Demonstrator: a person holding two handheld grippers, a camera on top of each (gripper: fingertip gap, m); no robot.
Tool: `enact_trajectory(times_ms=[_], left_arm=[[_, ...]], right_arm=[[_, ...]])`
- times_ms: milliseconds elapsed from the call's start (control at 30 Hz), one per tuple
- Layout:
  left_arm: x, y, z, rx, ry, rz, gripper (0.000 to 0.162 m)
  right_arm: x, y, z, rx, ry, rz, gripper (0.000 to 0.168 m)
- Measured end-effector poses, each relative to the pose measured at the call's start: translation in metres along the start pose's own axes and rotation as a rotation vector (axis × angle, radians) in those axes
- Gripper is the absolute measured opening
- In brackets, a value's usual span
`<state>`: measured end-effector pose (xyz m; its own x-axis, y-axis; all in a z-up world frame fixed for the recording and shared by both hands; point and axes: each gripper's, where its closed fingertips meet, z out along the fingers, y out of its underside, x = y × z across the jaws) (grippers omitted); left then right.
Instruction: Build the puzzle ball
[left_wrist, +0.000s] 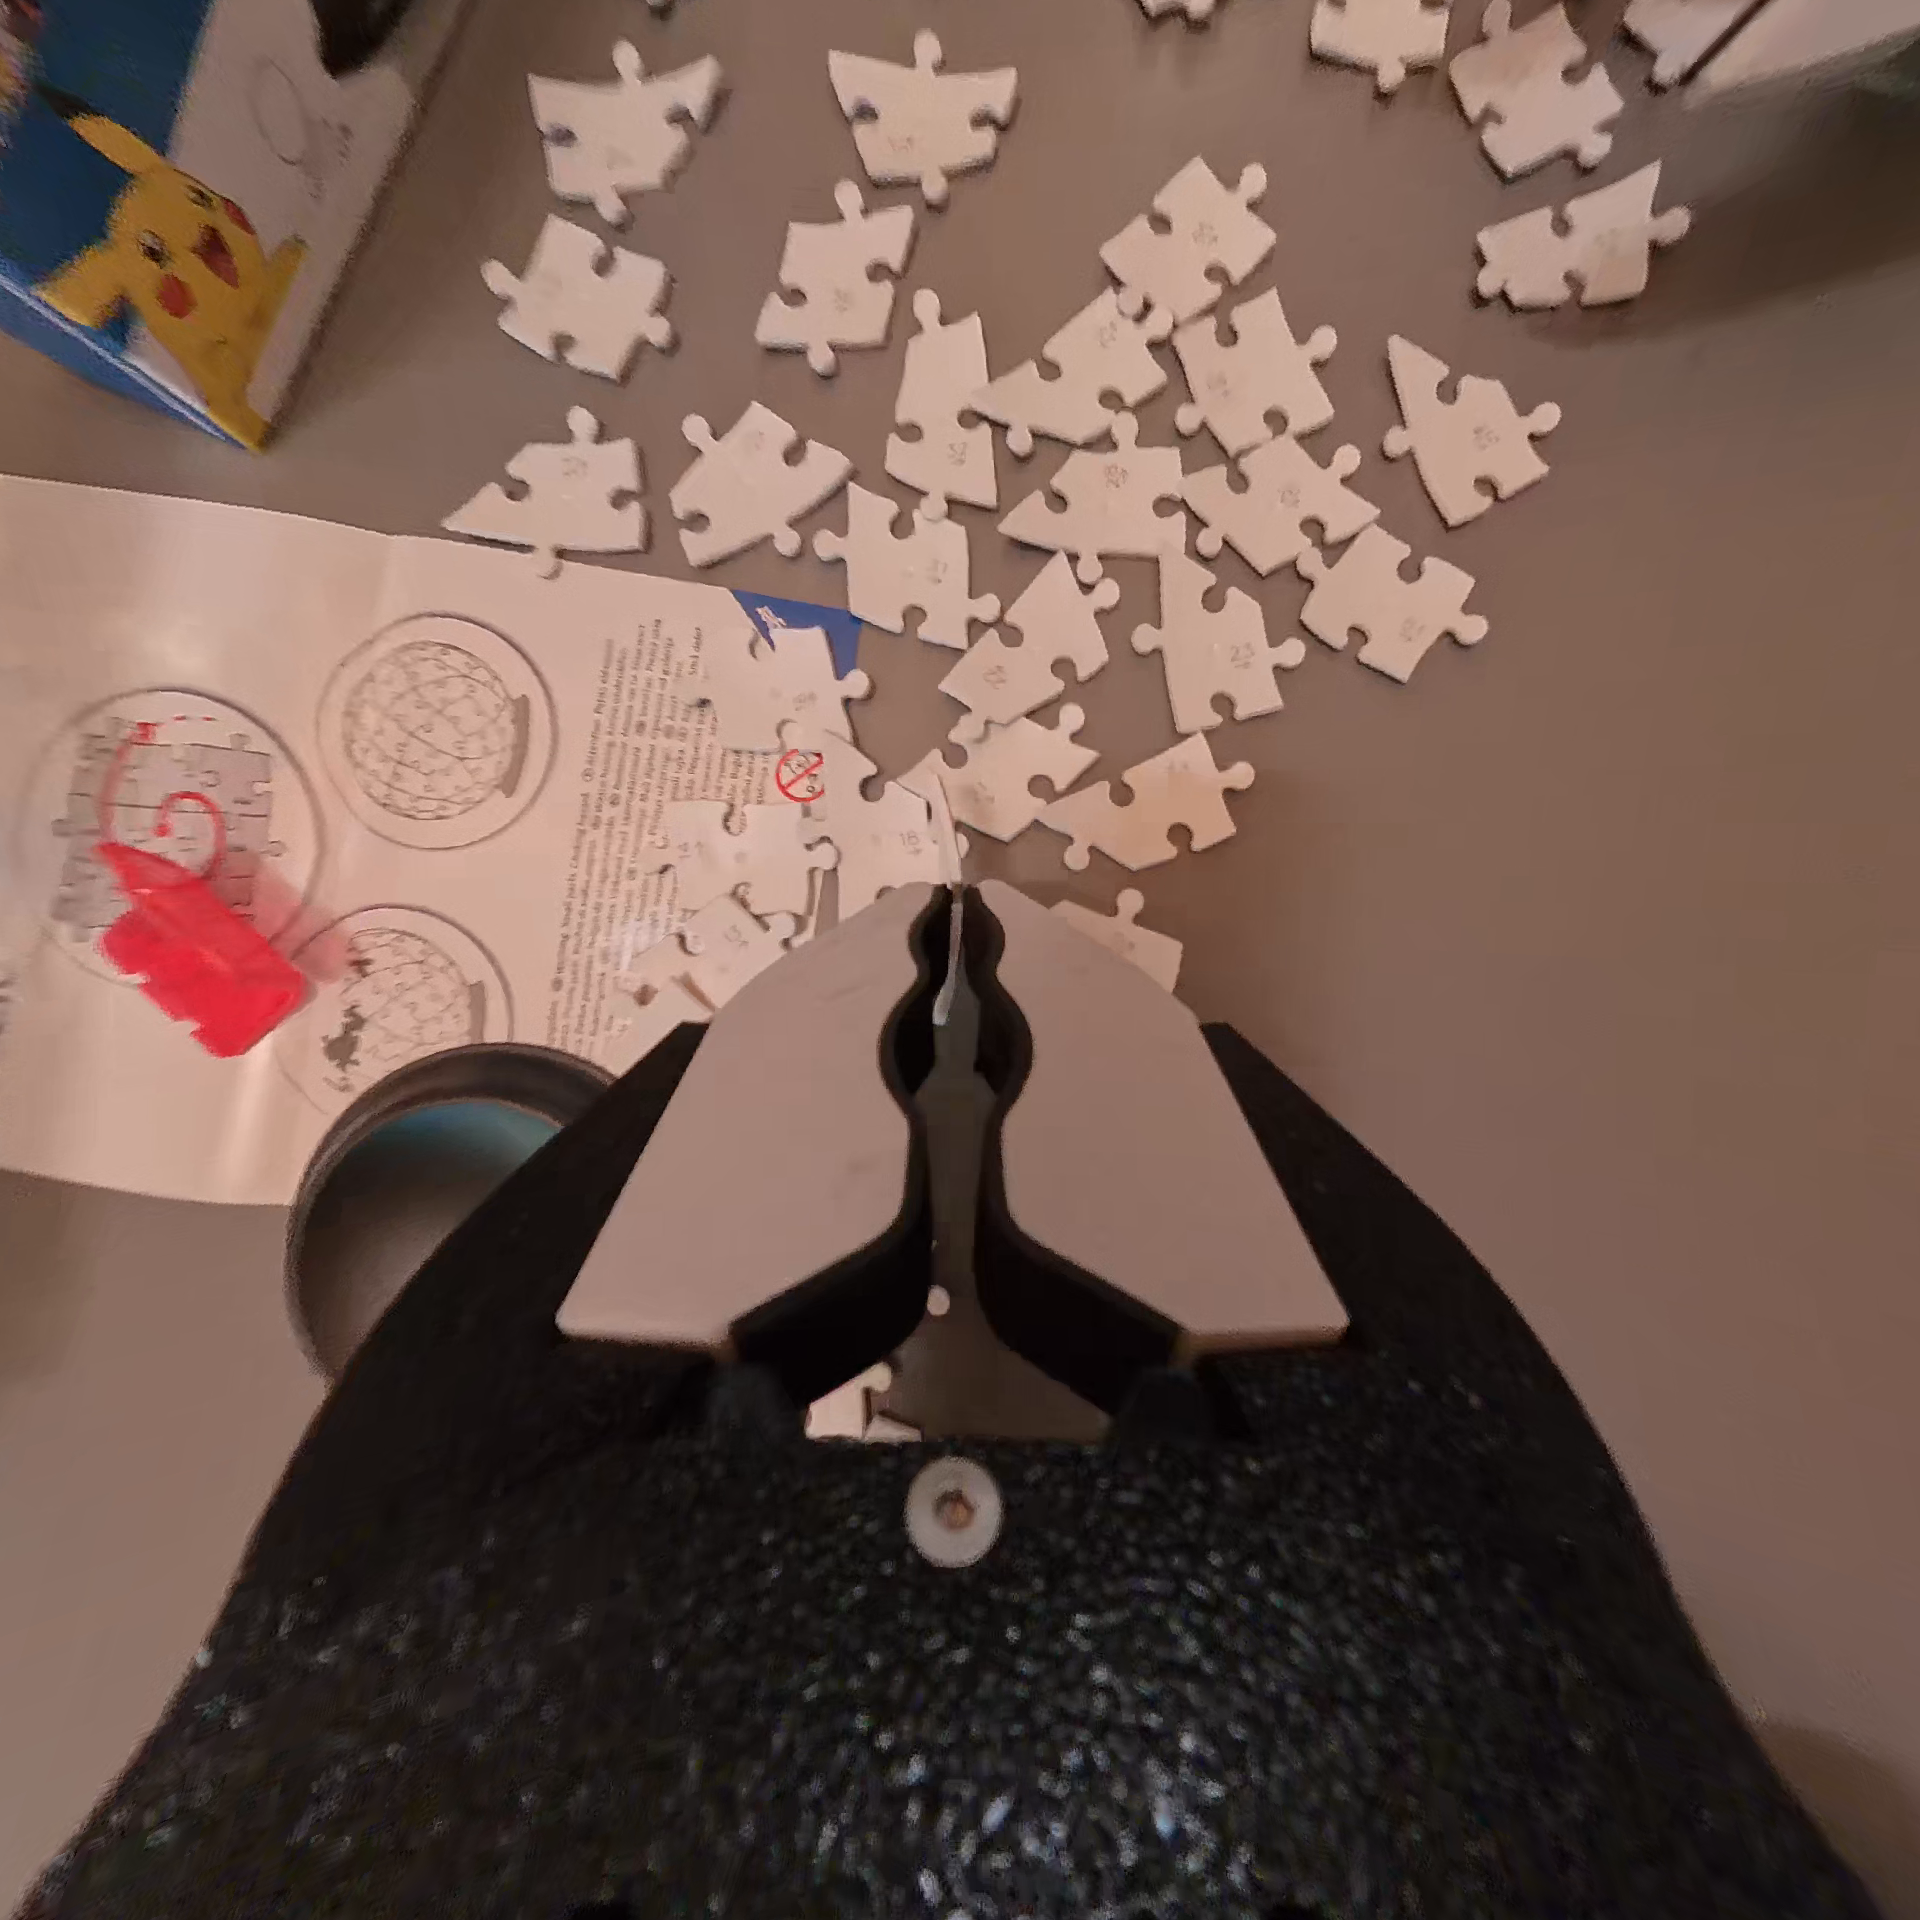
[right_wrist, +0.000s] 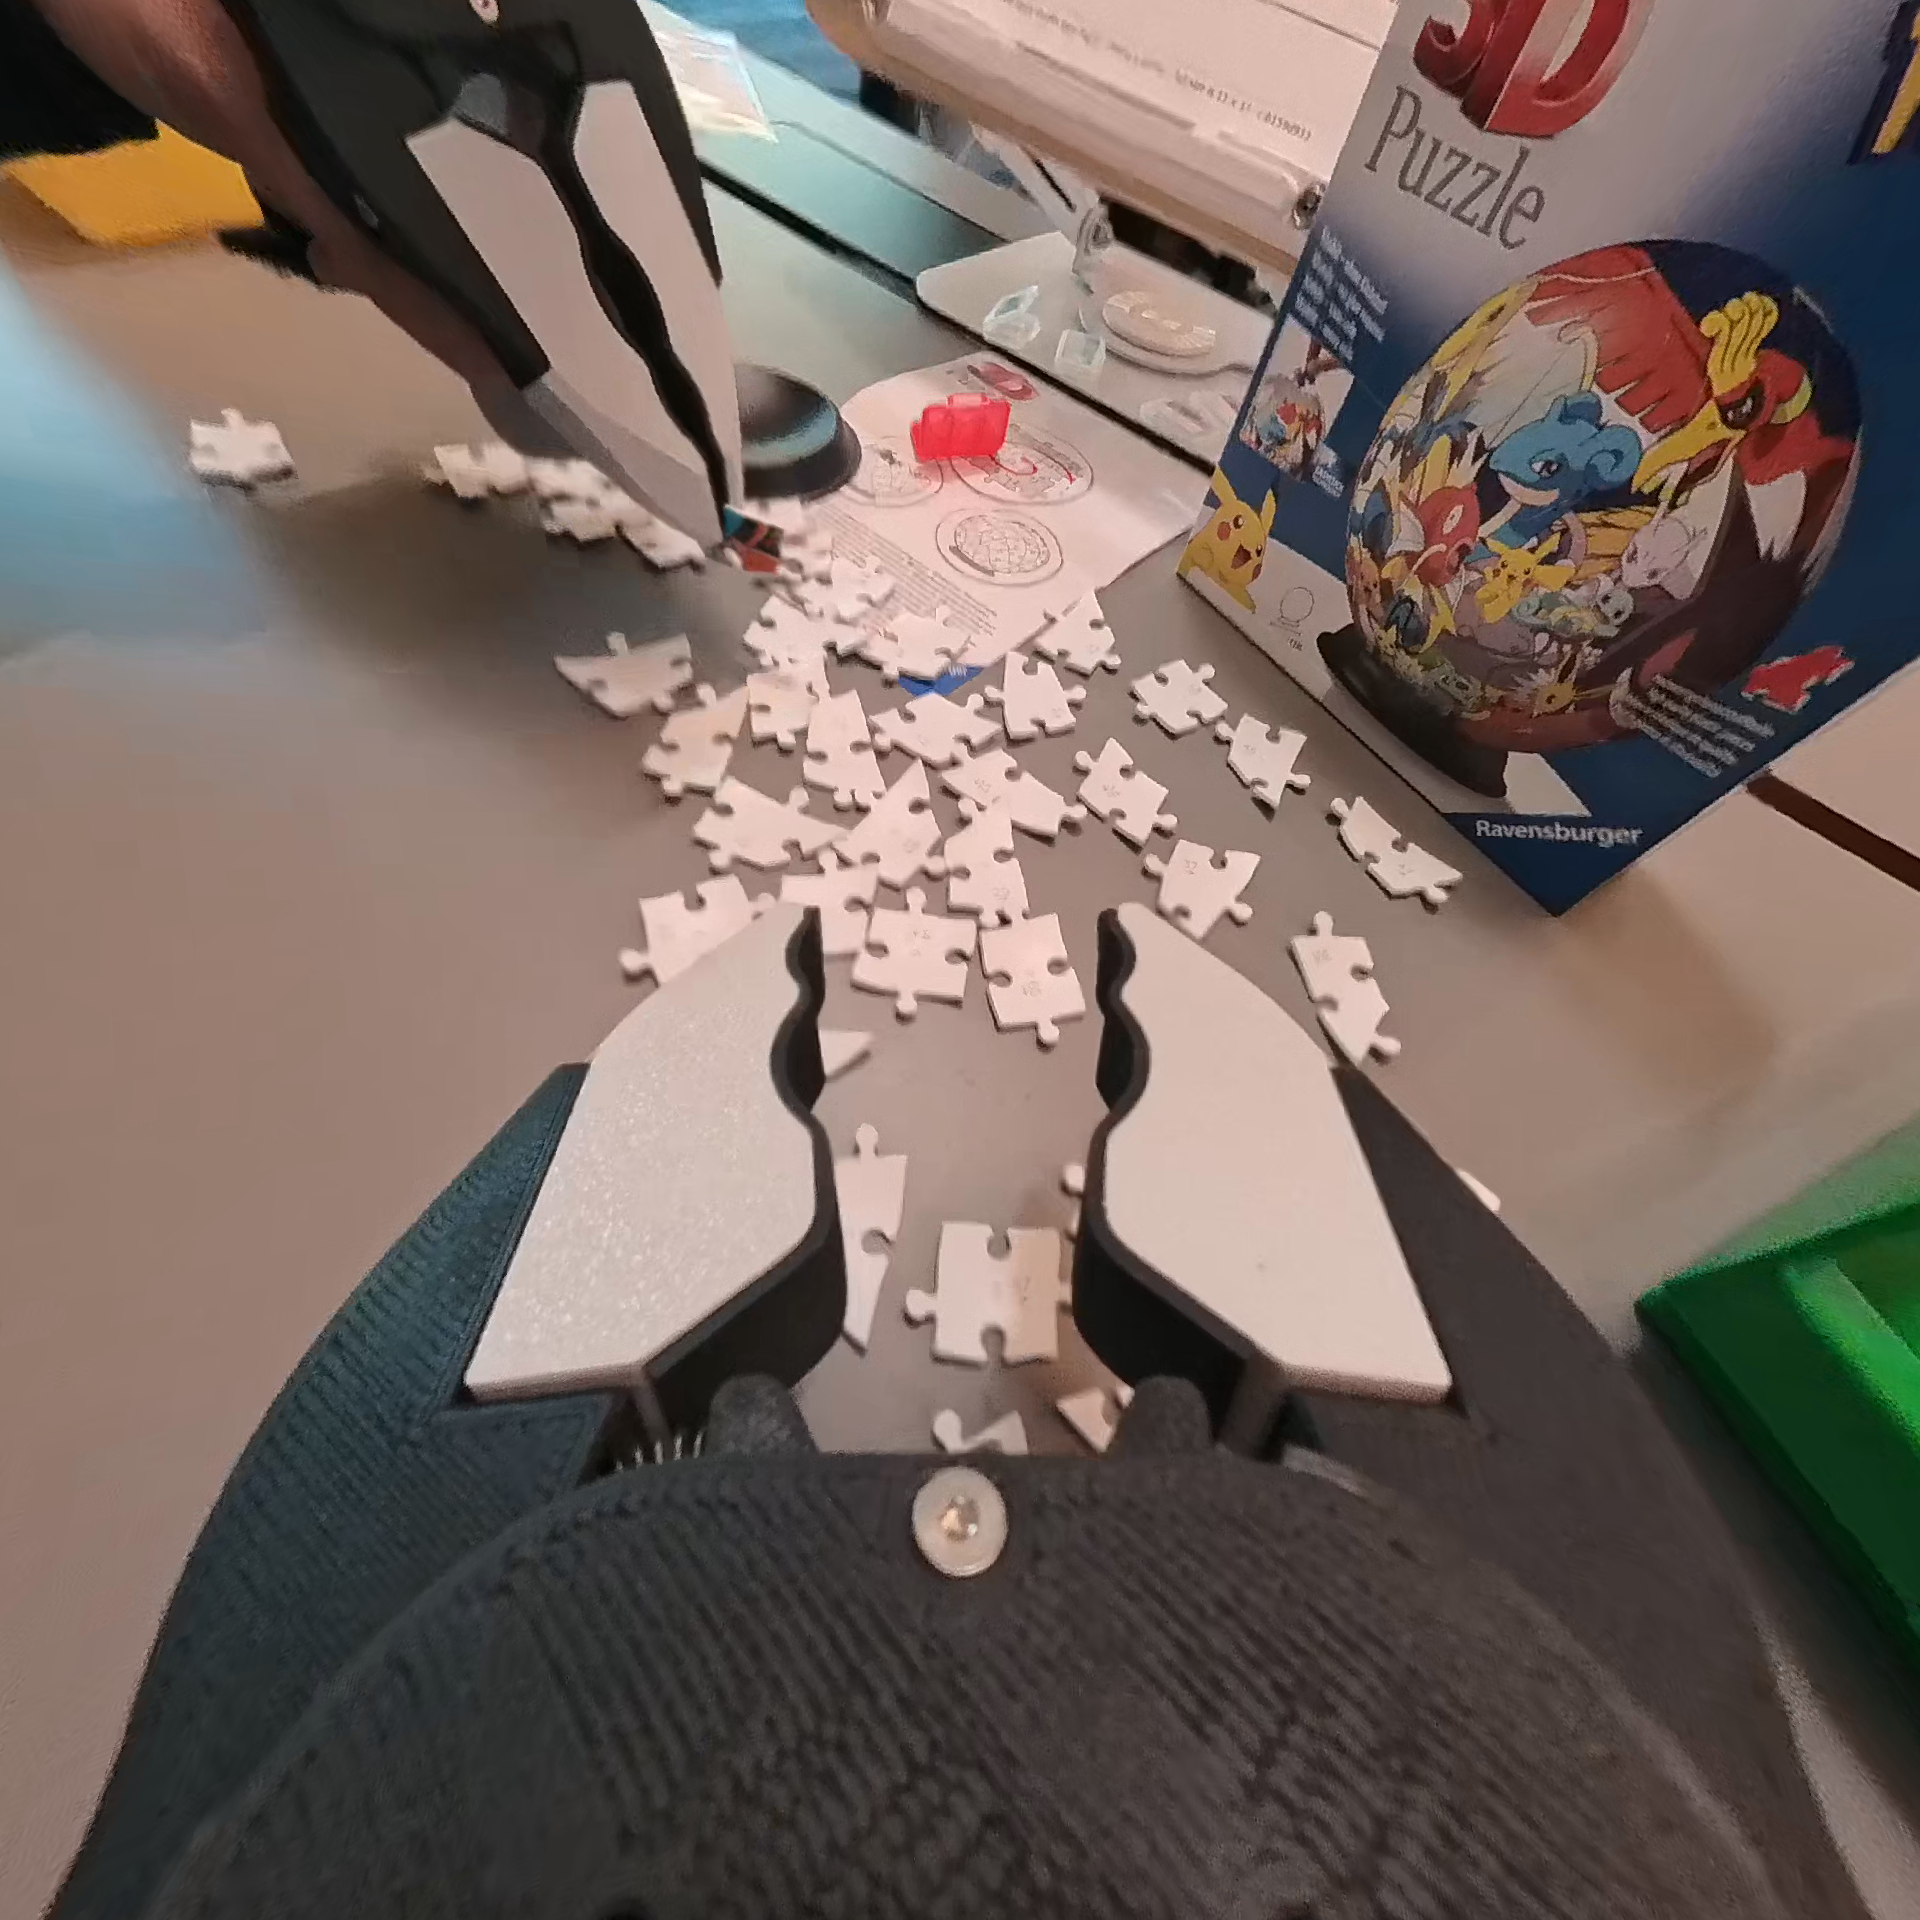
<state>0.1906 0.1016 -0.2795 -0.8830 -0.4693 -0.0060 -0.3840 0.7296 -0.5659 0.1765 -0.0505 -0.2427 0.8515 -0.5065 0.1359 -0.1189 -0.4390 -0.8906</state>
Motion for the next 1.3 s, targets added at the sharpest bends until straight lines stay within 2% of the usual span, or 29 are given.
enact_trajectory(times_ms=[33, 167, 233, 300, 367, 433, 567, 633, 767, 933, 1000, 1067, 1167, 1300], left_arm=[[-0.002, -0.005, -0.005, 0.019, -0.033, -0.003, 0.001], [-0.019, -0.035, -0.023, 0.120, -0.277, -0.031, 0.001], [-0.031, -0.055, -0.038, 0.208, -0.497, -0.003, 0.001], [-0.032, -0.076, -0.060, 0.295, -0.757, 0.141, 0.001], [-0.027, -0.088, -0.081, 0.300, -1.016, 0.323, 0.001], [-0.019, -0.094, -0.094, 0.275, -1.206, 0.471, 0.001], [-0.002, -0.102, -0.104, 0.268, -1.396, 0.658, 0.001], [0.004, -0.105, -0.107, 0.266, -1.447, 0.712, 0.001], [0.009, -0.107, -0.104, 0.253, -1.475, 0.757, 0.001], [0.007, -0.104, -0.101, 0.238, -1.466, 0.765, 0.002], [0.007, -0.099, -0.094, 0.230, -1.393, 0.751, 0.016], [0.005, -0.090, -0.090, 0.247, -1.296, 0.661, 0.031], [-0.005, -0.063, -0.091, 0.275, -1.148, 0.407, 0.051], [-0.010, -0.022, -0.092, 0.307, -0.961, 0.139, 0.050]], right_arm=[[-0.001, -0.007, 0.002, 0.021, -0.007, 0.022, 0.050], [-0.001, -0.041, 0.020, 0.070, -0.035, 0.144, 0.045], [-0.001, -0.062, 0.031, 0.104, -0.080, 0.262, 0.044], [-0.007, -0.093, 0.037, 0.204, -0.184, 0.404, 0.044], [-0.013, -0.121, 0.037, 0.303, -0.294, 0.512, 0.039], [-0.019, -0.137, 0.037, 0.341, -0.351, 0.531, 0.037], [-0.020, -0.146, 0.044, 0.333, -0.337, 0.560, 0.036], [-0.021, -0.151, 0.043, 0.355, -0.380, 0.613, 0.028], [-0.026, -0.155, 0.041, 0.366, -0.433, 0.643, 0.007], [-0.027, -0.152, 0.045, 0.315, -0.457, 0.615, 0.003], [-0.022, -0.150, 0.050, 0.265, -0.456, 0.577, 0.002], [-0.008, -0.140, 0.061, 0.159, -0.403, 0.467, 0.002], [0.009, -0.113, 0.086, -0.103, -0.391, 0.303, 0.002], [0.008, -0.083, 0.121, -0.413, -0.507, 0.227, 0.002]])
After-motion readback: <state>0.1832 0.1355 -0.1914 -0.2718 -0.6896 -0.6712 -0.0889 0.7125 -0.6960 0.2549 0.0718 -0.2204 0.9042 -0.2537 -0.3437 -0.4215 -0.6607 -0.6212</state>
